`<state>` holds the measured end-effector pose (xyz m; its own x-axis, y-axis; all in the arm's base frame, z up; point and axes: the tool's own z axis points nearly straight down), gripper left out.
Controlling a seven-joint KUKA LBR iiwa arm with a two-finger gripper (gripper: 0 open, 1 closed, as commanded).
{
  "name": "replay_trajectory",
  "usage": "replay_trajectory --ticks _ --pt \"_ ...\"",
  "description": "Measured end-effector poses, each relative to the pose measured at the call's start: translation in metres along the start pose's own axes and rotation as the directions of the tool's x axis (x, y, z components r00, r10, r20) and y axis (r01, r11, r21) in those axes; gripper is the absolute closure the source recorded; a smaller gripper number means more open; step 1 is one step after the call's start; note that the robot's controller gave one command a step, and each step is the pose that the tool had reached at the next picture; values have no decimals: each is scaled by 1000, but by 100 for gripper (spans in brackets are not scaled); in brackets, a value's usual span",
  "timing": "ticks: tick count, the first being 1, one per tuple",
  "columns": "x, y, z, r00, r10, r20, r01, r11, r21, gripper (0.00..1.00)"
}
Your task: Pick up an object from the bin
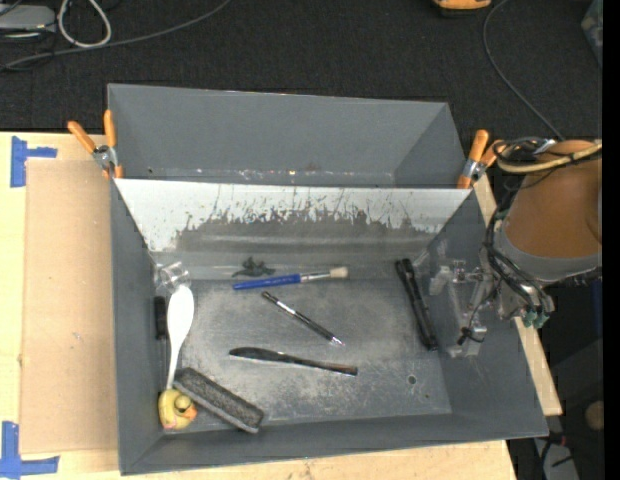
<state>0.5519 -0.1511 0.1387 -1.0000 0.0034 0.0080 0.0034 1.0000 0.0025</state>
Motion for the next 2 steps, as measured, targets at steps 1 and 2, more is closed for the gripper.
replay_trajectory --ticks 1,2 --pt "-2 0 -4 1000 -5 7 5 1000 2 0" --pt "-18 -1 20 939 344 10 -344 939 -1 0"
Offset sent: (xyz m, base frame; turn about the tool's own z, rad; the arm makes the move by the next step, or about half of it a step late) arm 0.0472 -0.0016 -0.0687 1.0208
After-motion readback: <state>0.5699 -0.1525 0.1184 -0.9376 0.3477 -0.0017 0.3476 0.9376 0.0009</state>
